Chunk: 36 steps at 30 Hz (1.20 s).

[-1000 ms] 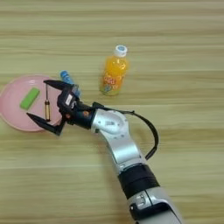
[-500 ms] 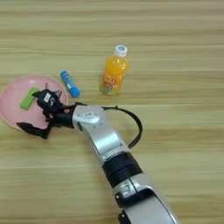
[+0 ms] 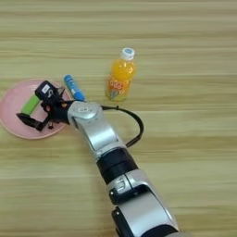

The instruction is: Move the objects on the table

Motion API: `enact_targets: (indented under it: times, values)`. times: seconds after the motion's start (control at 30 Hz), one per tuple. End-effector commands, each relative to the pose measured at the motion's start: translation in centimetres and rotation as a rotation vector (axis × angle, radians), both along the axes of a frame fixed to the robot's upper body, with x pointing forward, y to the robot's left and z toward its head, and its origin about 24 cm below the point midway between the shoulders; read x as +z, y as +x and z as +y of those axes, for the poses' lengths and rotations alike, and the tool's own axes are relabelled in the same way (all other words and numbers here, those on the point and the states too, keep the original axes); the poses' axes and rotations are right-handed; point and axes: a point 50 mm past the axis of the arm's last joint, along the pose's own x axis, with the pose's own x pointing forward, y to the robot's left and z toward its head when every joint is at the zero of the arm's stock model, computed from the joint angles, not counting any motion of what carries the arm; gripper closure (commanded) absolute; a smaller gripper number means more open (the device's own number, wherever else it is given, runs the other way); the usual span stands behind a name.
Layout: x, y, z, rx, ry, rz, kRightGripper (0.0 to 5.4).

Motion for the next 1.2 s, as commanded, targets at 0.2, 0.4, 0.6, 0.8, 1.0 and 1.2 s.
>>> enact_targets:
  times: [0.2,0.4,0.6,0.8,1.0,1.2]
  values:
    - [2.0,1.4,1.2,0.013,-0.057,-0.093,0.05]
    - [1.1,1.5,1.0,0.004,-0.058,0.014,0.05]
    - [1.2,1.3,0.9,0.022,0.006,0.111,0.05]
    - [0.9,1.1,0.7,0.048,-0.018,0.132,0.05]
    - [0.7,0.7,-0.2,0.093,-0.046,0.129,0.05]
    - [0.4,0.1,-1.5,0.143,-0.106,0.080,0.05]
